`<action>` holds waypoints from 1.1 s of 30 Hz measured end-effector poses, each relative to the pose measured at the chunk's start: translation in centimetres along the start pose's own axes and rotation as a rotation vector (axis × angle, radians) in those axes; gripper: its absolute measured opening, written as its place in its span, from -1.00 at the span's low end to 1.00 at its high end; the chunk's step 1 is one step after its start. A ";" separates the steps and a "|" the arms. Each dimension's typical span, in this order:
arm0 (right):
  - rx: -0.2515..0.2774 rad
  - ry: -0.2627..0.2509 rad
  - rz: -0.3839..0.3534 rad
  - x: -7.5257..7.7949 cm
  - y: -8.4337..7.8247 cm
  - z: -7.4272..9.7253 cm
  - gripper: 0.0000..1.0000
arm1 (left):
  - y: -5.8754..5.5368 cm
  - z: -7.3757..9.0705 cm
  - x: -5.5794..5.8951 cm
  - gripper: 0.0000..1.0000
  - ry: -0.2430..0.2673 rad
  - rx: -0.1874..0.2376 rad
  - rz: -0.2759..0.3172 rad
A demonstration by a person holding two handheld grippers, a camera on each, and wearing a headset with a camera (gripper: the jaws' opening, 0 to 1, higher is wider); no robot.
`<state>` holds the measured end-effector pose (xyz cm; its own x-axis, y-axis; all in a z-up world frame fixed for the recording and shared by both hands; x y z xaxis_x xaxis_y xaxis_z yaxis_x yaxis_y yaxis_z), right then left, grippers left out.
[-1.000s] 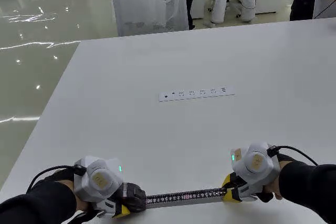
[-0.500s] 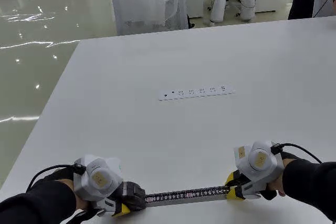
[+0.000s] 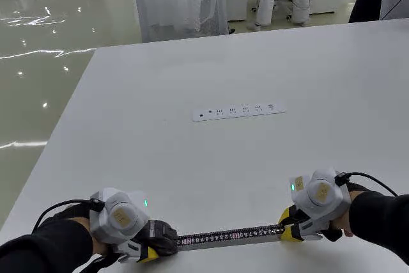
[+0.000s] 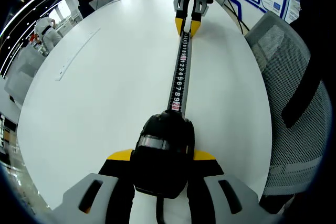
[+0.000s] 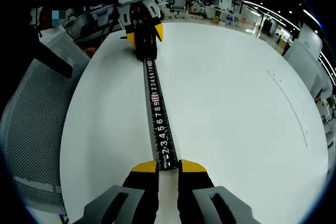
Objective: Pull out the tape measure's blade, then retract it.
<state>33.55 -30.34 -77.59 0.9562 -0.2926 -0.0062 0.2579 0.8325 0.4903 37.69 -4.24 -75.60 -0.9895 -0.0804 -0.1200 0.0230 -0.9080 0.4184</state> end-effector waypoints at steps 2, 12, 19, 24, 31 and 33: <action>0.000 -0.001 -0.004 0.0 -0.1 0.1 -0.82 | 0.0 0.0 0.0 -0.33 0.000 0.000 0.000; -0.007 -0.005 0.002 0.0 -0.5 0.3 -0.82 | -0.1 0.0 0.0 -0.33 0.001 0.001 0.001; -0.011 -0.009 0.002 0.1 -0.8 0.6 -0.82 | -0.1 0.0 0.0 -0.33 0.001 0.000 0.001; -0.014 -0.011 0.000 0.2 -1.0 0.7 -0.82 | -0.1 0.1 0.0 -0.33 0.002 0.000 0.001; -0.015 -0.016 -0.006 0.2 -1.5 0.9 -0.82 | -0.1 0.2 0.0 -0.33 0.002 -0.001 0.001; -0.015 -0.017 -0.009 0.3 -1.6 0.9 -0.82 | -0.1 0.2 0.0 -0.33 0.002 -0.002 0.001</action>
<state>33.27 -32.14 -77.61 0.9514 -0.3080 0.0038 0.2689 0.8366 0.4774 37.68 -4.11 -75.47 -0.9891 -0.0821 -0.1219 0.0241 -0.9086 0.4170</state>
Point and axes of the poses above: the centre of the closed fingertips' face, and the gripper's own axes: z roughly backward along the fingers, x roughly to its right, y roughly out of its top, the point moved 2 cm from there along z, roughly backward along the fingers, and after that the axes turned 2 degrees about -x, right-handed, at the moved point
